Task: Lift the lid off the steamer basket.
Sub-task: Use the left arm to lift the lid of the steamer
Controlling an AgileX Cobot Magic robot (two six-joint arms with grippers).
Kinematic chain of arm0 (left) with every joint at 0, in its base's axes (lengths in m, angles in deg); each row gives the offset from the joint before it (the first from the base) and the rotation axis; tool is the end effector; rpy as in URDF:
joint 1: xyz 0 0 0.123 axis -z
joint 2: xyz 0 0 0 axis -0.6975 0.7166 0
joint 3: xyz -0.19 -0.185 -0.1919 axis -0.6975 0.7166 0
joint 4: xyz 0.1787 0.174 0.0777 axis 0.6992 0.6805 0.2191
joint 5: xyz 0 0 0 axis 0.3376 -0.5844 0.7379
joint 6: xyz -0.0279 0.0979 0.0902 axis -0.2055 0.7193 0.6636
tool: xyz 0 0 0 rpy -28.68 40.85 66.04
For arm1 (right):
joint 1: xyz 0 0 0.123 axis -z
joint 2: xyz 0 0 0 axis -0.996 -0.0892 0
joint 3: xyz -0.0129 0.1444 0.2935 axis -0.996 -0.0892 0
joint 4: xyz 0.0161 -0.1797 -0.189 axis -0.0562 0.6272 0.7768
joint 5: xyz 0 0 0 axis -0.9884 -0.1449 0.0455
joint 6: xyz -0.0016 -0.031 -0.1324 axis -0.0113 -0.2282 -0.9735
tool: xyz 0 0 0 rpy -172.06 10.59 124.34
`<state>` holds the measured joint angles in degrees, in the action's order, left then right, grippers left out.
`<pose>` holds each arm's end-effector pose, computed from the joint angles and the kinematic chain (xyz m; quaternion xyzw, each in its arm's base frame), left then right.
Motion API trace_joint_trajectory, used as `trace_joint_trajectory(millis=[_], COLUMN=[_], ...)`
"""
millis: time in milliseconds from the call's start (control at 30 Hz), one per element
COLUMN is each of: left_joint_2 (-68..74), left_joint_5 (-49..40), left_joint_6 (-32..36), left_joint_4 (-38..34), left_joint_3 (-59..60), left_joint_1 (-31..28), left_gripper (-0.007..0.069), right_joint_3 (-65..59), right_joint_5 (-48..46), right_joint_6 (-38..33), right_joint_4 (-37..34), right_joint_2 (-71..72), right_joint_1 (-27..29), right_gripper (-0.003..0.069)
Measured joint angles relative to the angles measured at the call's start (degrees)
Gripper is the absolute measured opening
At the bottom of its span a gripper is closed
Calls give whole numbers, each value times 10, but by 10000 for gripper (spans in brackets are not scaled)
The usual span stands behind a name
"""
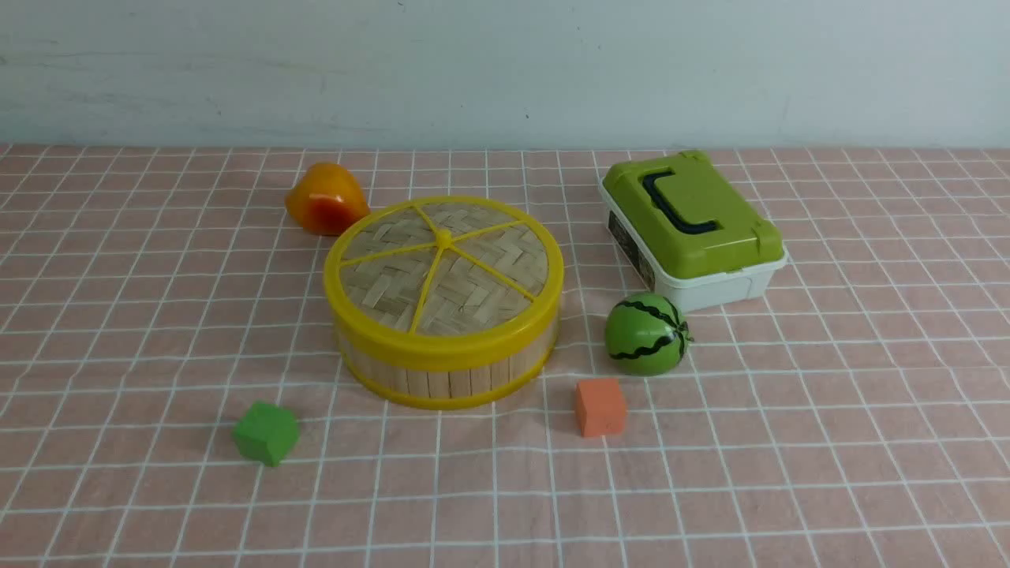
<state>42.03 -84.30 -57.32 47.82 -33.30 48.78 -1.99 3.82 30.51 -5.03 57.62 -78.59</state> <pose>0.0605 -0.0060 0.1508 -0.0148 0.8179 -0.0616 0.5718 0.0617 -0.0060 0.1590 0.0872 0.8018 0.0027 0.5911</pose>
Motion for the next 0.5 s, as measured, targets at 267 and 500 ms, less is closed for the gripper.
trace_joint_trajectory(millis=[267, 500], left_joint_2=[0, 0], left_joint_5=[0, 0], left_joint_6=[0, 0], left_joint_4=[0, 0], left_joint_3=[0, 0], left_joint_1=[0, 0], left_gripper=[27, 28], right_joint_3=[0, 0], right_joint_5=[0, 0], right_joint_6=[0, 0], right_joint_4=[0, 0], right_joint_2=[0, 0], right_joint_1=[0, 0], right_gripper=[241, 241])
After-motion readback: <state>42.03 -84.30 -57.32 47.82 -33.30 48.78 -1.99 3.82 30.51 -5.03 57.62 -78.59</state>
